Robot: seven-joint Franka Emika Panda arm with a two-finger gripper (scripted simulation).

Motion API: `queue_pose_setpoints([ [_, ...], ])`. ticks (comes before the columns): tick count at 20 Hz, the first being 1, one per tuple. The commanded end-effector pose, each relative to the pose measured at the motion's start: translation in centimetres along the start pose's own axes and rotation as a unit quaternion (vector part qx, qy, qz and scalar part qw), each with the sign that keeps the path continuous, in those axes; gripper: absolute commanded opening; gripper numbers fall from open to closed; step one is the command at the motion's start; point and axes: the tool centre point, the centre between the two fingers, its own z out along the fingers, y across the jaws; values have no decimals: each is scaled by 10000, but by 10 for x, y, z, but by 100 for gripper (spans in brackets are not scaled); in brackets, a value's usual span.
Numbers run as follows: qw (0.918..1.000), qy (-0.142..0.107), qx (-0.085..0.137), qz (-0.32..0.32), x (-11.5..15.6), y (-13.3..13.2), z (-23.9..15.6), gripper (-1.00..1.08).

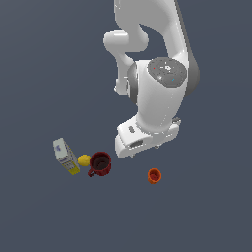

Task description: Pick up a designated object from a clutter of objects.

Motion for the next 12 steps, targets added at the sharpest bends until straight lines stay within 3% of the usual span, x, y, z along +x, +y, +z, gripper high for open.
queue_pose_setpoints([
  [1, 9995, 1, 11, -320, 14, -6, 22, 100],
  [12, 9912, 20, 82, -1323, 50, -32, 99, 100],
])
